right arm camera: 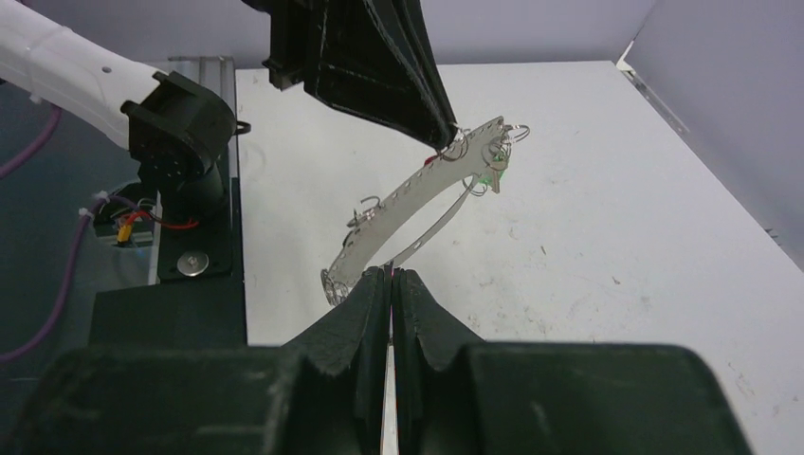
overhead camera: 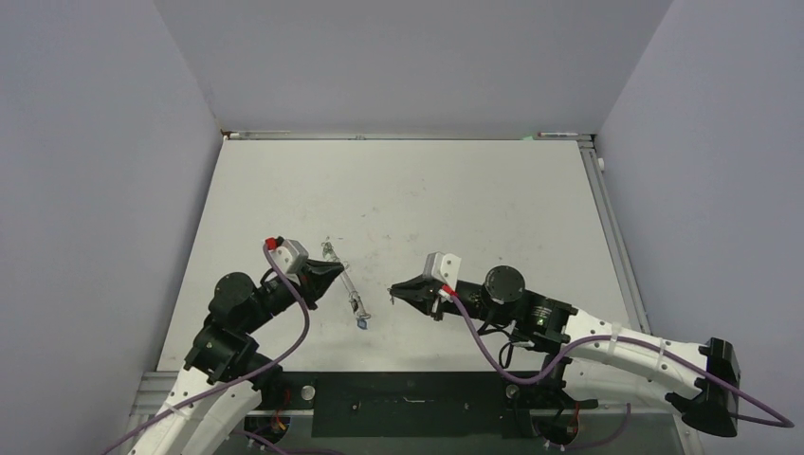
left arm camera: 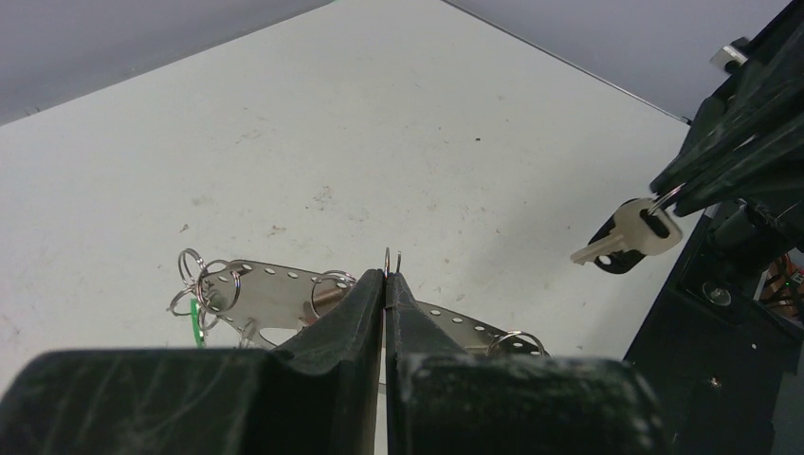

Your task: Put the keys on the keyring

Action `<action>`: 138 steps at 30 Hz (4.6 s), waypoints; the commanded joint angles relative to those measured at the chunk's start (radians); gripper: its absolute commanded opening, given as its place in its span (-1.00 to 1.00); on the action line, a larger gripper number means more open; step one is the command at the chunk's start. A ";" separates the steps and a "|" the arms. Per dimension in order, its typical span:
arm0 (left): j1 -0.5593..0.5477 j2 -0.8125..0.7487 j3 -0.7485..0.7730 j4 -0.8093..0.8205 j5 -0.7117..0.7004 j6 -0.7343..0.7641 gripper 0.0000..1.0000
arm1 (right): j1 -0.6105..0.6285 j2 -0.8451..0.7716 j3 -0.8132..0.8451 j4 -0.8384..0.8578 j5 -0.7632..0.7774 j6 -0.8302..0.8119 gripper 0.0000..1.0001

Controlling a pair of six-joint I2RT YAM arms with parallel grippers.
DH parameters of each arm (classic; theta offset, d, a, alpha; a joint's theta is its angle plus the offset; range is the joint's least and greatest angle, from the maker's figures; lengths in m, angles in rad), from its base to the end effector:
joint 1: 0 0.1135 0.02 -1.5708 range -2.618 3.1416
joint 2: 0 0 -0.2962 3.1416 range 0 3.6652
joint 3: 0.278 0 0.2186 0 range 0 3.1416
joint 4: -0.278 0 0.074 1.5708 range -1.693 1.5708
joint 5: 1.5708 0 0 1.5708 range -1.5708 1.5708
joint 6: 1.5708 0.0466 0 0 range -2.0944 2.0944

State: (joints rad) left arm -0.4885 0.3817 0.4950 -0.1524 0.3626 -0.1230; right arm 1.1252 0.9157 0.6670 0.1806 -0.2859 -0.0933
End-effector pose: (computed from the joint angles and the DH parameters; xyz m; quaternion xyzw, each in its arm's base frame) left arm 0.0494 -0.0449 0.3026 0.2518 0.6745 -0.3292 0.6110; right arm 0.0642 0.1649 0.3467 -0.4937 0.5375 0.4239 0.5363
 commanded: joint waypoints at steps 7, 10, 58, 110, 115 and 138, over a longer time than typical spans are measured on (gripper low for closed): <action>0.008 0.009 0.045 0.058 0.067 0.029 -1.00 | -0.013 -0.058 0.003 0.140 -0.076 0.054 -0.90; 0.008 -0.001 0.033 0.089 0.117 0.025 -1.00 | -0.032 -0.010 0.037 0.153 -0.159 0.066 -0.90; 0.021 -0.140 -0.121 0.360 0.078 -0.068 -1.00 | -0.209 0.251 0.239 0.187 -0.493 0.175 -0.90; 0.008 -0.142 -0.122 0.335 0.193 -0.070 -1.00 | -0.236 0.440 0.286 0.326 -0.517 0.314 -0.90; 0.007 -0.144 -0.122 0.333 0.193 -0.067 -1.00 | -0.247 0.450 0.285 0.334 -0.535 0.342 -0.90; -0.001 -0.157 -0.122 0.329 0.185 -0.060 -1.00 | -0.253 0.467 0.286 0.318 -0.559 0.398 -0.90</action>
State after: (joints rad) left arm -0.4793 0.2417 0.3573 0.1158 0.5316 -0.1898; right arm 0.8822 1.3823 0.9260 0.4450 -0.8333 0.3042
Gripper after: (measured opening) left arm 0.004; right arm 0.058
